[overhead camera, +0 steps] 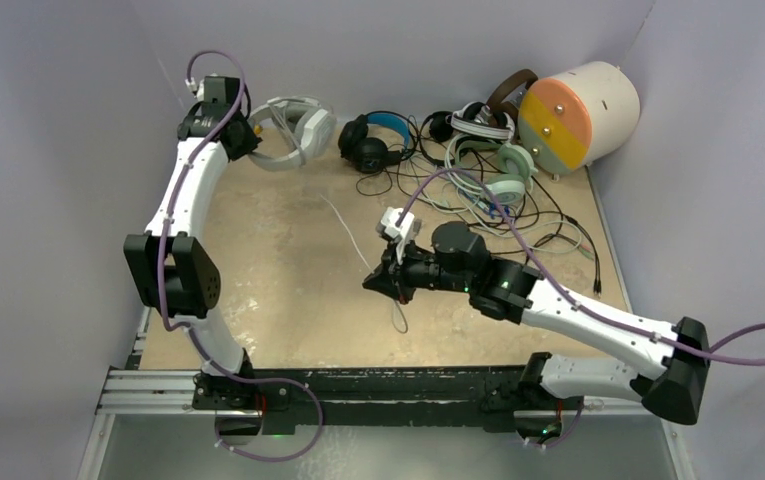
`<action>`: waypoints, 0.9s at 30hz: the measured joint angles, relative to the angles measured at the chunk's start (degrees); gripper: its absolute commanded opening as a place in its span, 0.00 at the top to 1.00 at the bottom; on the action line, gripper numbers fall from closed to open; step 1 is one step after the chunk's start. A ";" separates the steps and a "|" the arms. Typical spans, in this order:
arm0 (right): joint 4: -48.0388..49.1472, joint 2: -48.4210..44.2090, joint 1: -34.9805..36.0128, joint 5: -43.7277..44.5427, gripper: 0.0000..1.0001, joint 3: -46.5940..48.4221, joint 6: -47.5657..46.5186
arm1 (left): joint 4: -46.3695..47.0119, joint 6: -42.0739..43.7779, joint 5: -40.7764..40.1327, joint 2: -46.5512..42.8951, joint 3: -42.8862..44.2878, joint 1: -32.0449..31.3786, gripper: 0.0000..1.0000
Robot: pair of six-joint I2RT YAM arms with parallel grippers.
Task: Wrap the headphones
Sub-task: Wrap the headphones cable around the headphones.
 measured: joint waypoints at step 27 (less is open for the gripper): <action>-31.78 3.28 0.22 23.69 1.00 36.15 -5.84 | 12.35 17.53 -19.17 -2.19 -17.90 -14.43 1.00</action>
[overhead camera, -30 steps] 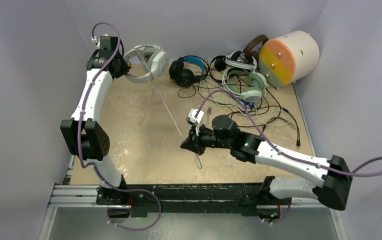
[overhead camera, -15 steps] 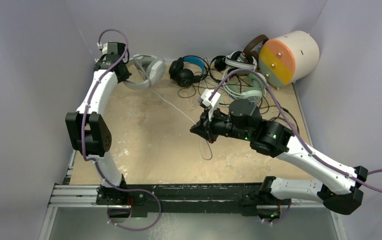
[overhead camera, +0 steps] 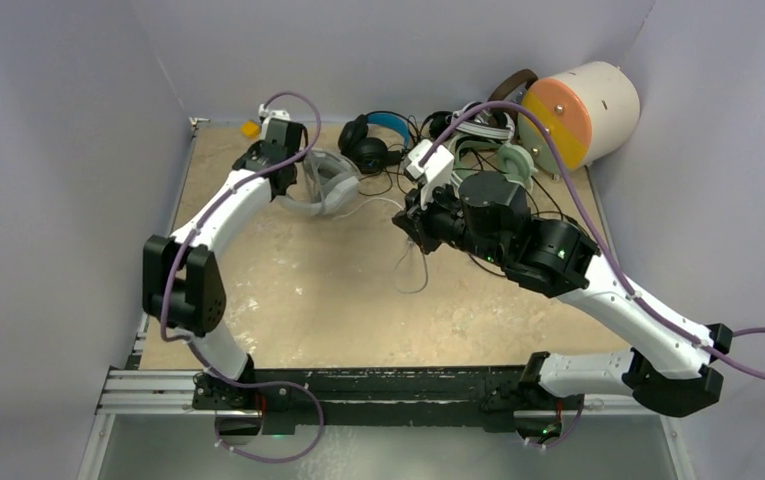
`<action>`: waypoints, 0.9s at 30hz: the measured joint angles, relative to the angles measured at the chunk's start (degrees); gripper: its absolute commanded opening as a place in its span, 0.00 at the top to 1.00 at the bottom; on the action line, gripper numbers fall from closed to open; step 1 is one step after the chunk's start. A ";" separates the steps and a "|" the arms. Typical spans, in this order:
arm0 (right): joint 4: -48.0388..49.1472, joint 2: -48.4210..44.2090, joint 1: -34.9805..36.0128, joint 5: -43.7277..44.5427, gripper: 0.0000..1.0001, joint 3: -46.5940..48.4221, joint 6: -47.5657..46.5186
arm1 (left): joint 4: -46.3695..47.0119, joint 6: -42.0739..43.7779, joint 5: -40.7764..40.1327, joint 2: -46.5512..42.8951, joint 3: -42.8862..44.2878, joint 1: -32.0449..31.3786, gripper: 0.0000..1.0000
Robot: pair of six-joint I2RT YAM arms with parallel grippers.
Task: Wrap the headphones
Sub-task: Wrap the headphones cable around the headphones.
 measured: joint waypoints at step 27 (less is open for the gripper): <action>-5.68 15.89 -9.53 -11.91 1.00 11.72 -2.80 | 6.82 14.75 13.07 -27.06 -28.35 -12.46 1.00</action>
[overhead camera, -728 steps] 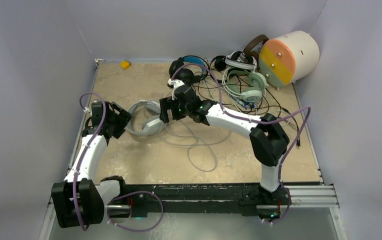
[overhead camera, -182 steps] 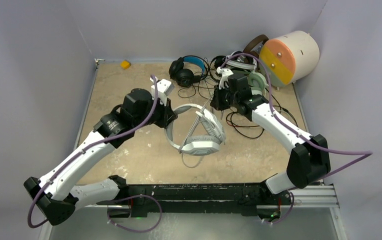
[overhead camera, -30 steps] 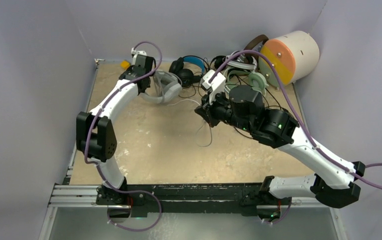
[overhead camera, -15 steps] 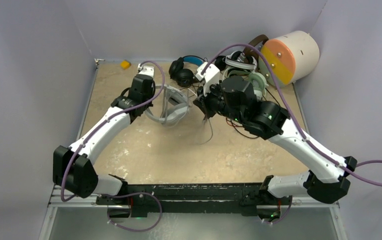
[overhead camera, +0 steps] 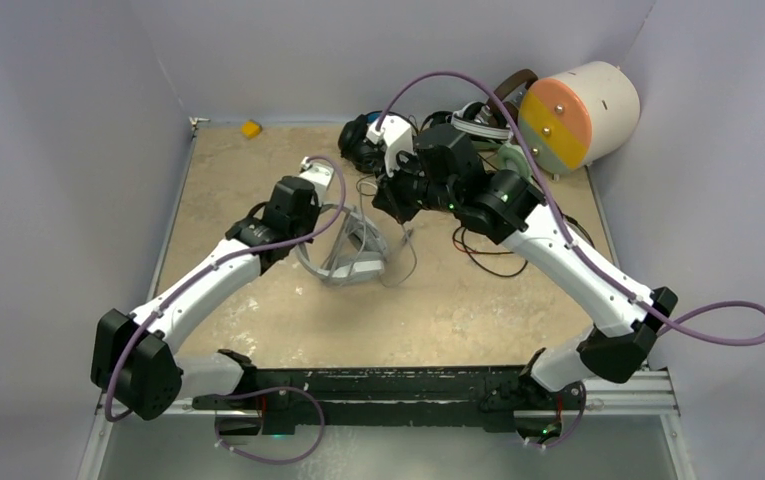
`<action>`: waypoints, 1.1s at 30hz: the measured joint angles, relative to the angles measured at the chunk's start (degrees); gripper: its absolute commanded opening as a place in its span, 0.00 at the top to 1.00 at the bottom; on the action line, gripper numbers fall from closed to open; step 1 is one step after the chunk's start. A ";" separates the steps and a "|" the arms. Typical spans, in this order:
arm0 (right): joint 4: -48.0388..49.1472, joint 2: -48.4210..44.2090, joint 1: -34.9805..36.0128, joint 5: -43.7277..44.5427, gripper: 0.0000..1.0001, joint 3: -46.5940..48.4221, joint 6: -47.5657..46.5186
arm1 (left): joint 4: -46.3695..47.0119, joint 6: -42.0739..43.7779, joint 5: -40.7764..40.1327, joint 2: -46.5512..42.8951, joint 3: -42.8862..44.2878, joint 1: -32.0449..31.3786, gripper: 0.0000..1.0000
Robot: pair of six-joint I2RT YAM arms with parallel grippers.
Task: Wrap the headphones
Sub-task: Wrap the headphones cable around the headphones.
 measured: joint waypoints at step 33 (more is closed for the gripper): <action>-4.24 6.80 -16.31 -13.73 1.00 7.23 4.90 | 6.93 6.56 11.76 -6.14 -7.69 -6.51 1.00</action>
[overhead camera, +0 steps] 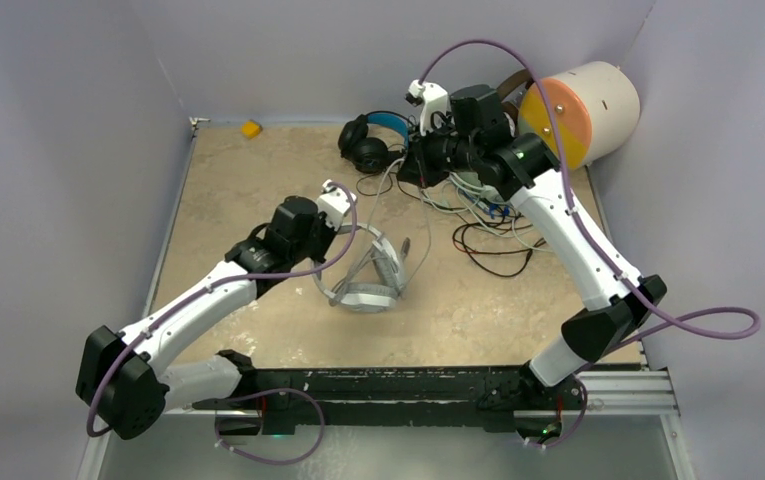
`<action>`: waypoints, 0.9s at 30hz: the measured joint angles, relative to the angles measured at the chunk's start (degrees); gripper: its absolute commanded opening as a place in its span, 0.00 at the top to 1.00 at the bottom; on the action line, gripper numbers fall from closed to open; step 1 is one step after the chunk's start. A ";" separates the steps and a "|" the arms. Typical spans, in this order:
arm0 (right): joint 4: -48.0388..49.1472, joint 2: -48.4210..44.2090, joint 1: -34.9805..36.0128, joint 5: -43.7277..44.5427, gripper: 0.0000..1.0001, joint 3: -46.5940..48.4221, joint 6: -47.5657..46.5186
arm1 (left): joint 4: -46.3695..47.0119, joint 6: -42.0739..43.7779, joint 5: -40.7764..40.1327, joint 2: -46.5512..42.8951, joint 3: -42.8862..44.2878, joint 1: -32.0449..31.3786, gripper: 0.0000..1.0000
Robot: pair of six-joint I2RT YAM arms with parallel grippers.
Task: Wrap the headphones
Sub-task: Wrap the headphones cable around the headphones.
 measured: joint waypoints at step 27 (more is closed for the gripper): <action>-0.24 3.63 -11.43 -9.75 1.00 -10.93 5.35 | 1.53 2.32 8.72 -4.04 -2.25 -1.60 1.00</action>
